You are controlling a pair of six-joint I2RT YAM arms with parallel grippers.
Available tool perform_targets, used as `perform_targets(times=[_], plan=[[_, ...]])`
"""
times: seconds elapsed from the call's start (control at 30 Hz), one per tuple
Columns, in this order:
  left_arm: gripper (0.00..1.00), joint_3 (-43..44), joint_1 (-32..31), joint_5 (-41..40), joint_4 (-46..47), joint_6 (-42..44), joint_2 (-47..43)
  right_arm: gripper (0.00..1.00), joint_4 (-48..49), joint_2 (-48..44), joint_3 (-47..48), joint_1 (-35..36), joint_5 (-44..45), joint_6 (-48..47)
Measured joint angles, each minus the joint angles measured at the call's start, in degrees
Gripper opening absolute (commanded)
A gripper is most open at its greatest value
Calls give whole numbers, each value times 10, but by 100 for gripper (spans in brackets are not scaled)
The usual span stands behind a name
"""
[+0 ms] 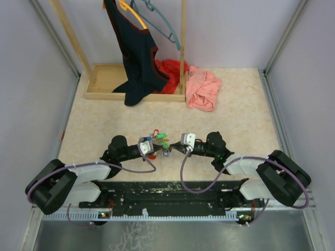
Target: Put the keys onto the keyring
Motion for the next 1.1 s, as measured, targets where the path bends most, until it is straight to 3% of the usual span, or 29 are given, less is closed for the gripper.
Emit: perform_targets(times=[1.1], plan=[[1, 0, 3, 27, 7, -15, 7, 0, -14, 20, 0, 22, 27, -56]])
